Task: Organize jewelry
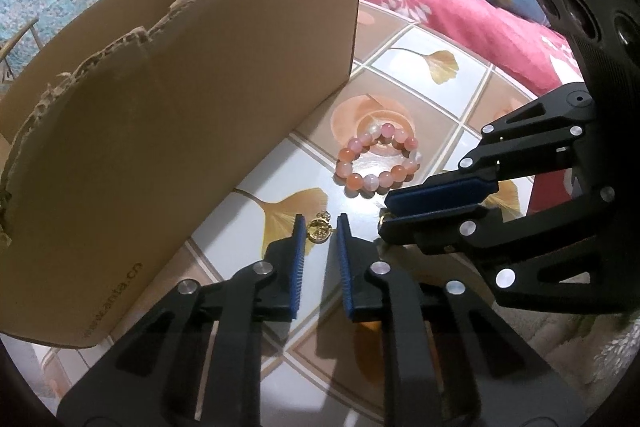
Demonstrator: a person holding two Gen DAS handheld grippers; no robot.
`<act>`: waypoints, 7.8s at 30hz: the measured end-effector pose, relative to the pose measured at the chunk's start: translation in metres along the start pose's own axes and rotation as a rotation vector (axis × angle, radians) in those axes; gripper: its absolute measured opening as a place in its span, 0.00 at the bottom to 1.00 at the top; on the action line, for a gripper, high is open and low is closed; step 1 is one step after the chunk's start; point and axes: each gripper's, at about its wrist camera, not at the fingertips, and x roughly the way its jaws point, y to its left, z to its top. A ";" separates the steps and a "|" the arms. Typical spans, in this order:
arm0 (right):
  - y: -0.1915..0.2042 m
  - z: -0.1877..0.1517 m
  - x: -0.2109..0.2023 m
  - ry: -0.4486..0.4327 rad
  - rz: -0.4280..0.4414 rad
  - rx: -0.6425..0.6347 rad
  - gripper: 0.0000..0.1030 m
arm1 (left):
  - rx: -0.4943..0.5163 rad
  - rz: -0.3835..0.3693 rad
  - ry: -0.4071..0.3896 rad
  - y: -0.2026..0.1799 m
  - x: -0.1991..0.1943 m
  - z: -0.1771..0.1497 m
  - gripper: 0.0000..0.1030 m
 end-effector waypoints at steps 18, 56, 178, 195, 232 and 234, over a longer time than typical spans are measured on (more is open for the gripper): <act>-0.001 0.000 -0.001 -0.001 -0.001 -0.002 0.12 | 0.037 0.033 -0.020 -0.002 -0.010 0.003 0.11; 0.015 0.122 -0.090 -0.295 0.132 -0.103 0.12 | -0.128 0.140 -0.301 0.073 -0.121 0.049 0.11; 0.002 0.033 -0.077 -0.239 -0.368 -0.089 0.93 | -0.363 0.217 0.088 0.026 -0.020 -0.037 0.93; -0.008 0.016 -0.057 -0.190 -0.114 0.012 0.93 | -0.407 0.248 0.076 0.024 -0.017 -0.036 0.93; 0.014 0.023 0.003 -0.026 -0.063 -0.052 0.20 | -0.459 0.303 0.013 0.039 -0.038 -0.064 0.93; 0.017 0.022 0.006 -0.020 -0.092 -0.072 0.17 | -0.458 0.300 0.015 0.039 -0.038 -0.063 0.93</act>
